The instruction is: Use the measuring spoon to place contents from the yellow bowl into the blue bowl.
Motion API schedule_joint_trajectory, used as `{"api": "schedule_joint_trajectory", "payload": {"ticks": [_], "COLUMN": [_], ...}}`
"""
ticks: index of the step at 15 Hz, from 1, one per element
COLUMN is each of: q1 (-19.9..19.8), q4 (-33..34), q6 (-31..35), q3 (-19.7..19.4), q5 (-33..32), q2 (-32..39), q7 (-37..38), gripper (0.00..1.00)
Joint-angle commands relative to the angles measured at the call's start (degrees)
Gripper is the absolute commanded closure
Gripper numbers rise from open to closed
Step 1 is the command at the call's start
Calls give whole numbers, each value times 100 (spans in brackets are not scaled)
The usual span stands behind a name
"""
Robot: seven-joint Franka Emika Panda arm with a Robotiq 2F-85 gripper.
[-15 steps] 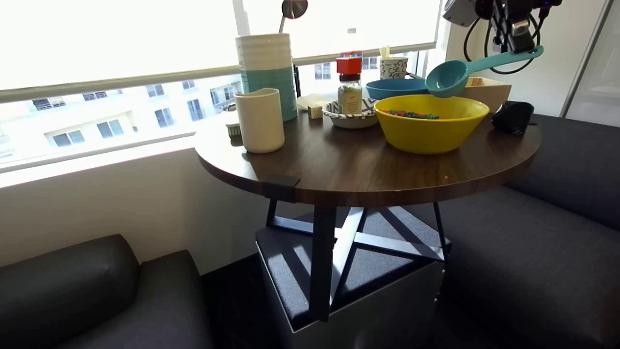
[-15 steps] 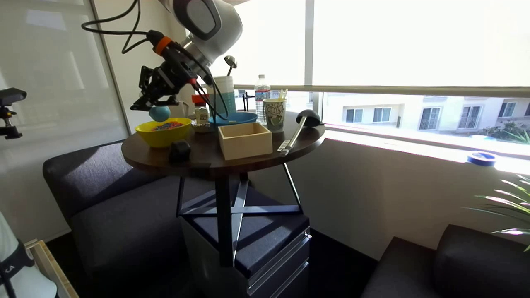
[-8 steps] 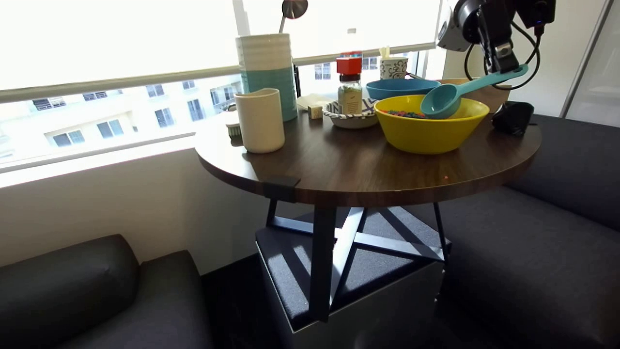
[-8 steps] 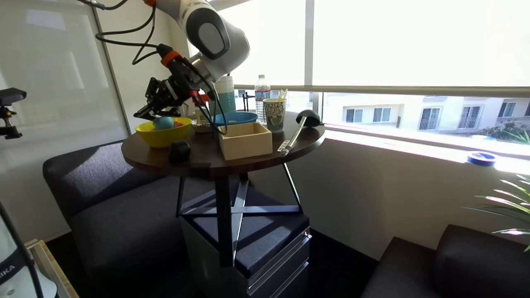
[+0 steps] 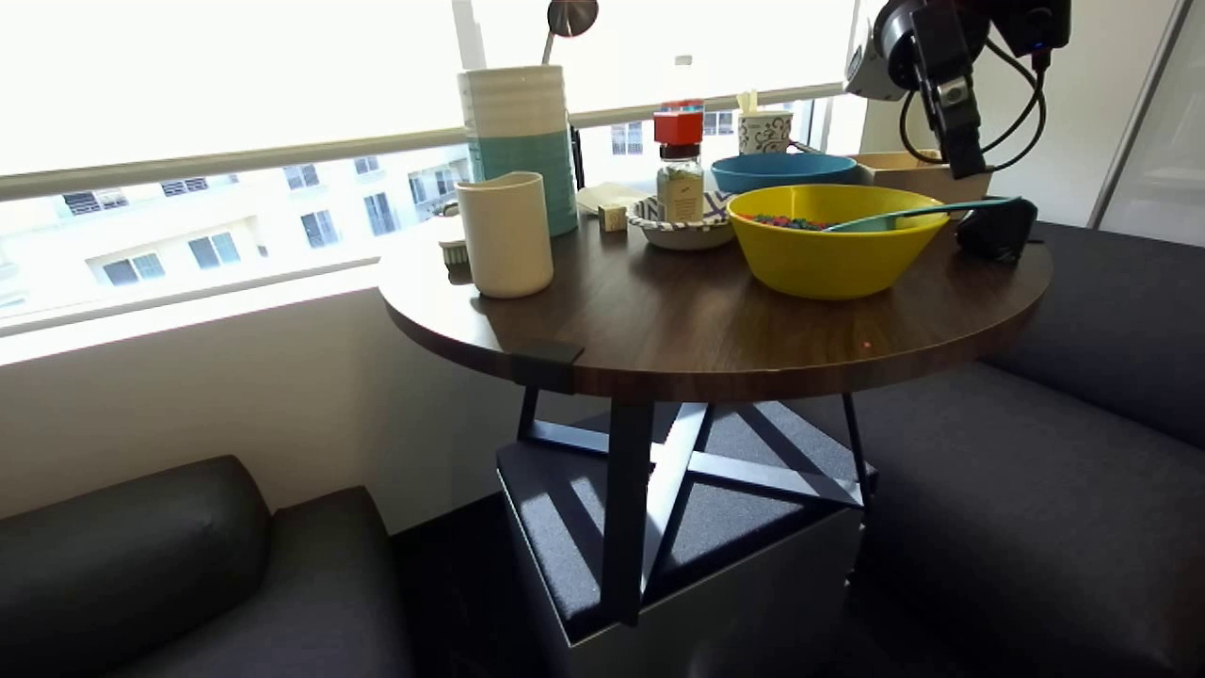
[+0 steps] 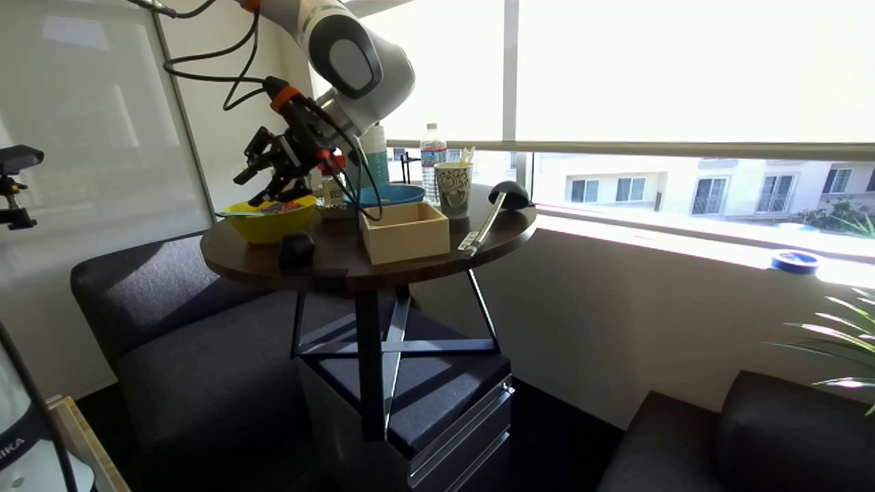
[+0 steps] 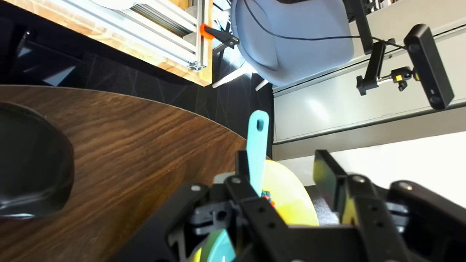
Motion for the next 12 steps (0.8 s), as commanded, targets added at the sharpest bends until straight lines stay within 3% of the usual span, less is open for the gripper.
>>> {"api": "schedule_joint_trajectory", "payload": {"ticks": [1,4,12], "q1": [-117,-58,93], "q4": [74,-69,-529], "q6": [288,984,2536], "q3": [106,139,317], "q5": [-45,-240,-741], "q2": [-225,-672,-1684], "q7": [160,114,197], "gripper": [18,1,0]}}
